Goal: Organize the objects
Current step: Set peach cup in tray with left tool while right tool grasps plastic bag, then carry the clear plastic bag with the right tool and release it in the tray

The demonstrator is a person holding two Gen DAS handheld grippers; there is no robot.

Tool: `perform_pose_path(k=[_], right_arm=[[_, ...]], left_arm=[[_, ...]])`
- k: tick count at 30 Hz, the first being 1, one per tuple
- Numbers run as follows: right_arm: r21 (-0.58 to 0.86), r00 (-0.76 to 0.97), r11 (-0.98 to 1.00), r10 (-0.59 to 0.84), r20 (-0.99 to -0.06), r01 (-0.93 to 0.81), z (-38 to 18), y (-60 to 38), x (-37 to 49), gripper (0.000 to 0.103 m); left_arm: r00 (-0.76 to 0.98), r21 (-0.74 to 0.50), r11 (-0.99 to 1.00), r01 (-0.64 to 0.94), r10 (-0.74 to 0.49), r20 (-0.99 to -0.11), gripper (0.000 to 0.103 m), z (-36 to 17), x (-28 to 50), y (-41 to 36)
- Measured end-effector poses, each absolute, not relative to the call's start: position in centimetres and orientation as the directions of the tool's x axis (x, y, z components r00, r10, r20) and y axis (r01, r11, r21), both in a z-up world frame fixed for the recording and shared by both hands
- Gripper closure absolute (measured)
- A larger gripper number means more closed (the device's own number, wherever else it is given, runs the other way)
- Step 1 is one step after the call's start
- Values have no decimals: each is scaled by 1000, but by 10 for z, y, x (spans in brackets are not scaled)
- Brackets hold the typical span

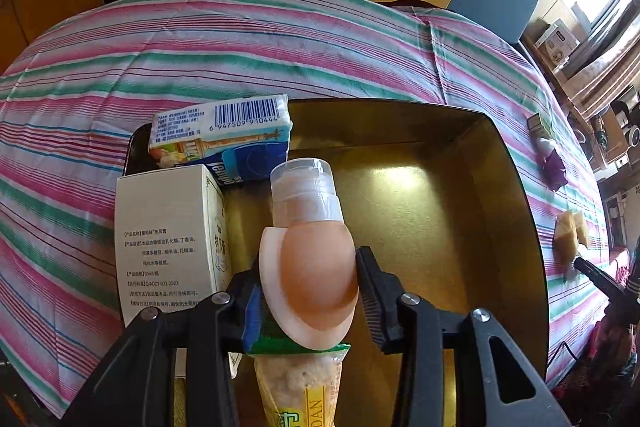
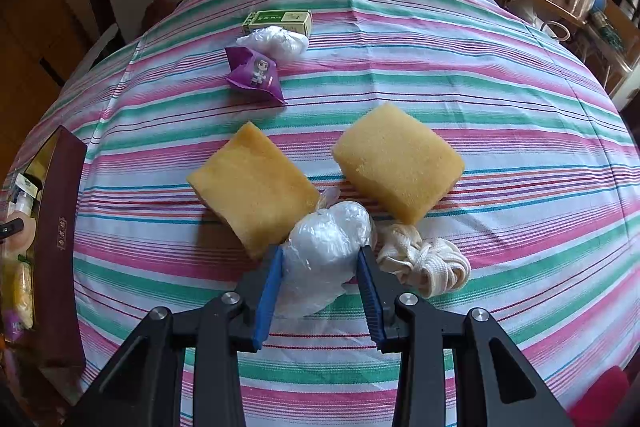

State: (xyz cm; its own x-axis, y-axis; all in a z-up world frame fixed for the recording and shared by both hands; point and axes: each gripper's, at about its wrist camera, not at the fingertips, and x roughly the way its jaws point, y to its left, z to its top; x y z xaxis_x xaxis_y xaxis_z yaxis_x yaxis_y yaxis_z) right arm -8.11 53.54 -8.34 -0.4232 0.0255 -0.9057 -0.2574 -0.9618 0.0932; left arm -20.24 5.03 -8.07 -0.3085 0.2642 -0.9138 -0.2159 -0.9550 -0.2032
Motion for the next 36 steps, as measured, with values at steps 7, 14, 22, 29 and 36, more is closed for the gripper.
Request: perform_pose_path(k=[7,14,22,29,36], right_arm=[[92,-424,-962,26,-905,-256,-84,535,-81,65],[92,-423,-962,26,-906,-258,-84,535,-81,65],[90,-422,-962,28,-906,-257,-83,535,-81,66],[92,-438,-959,35,-898,-267,-80,538,-79,70],[118,-569,-963,44,-821,-244,-36,525,-62,70]], left_arm=[[-315,-166,-961,-223,232,-920,56,-79,-199,52],[-325,-145,-963,-225,215,-921,52,-69,-195,52],[-379,-121,-964,-236,206,-902,52,-42,-185,46],[-451,-145,-962,-233,239,-860,52,-14,-156,26],[-504,-210,-954,-214,292,-813,52,-5,-114,-1]])
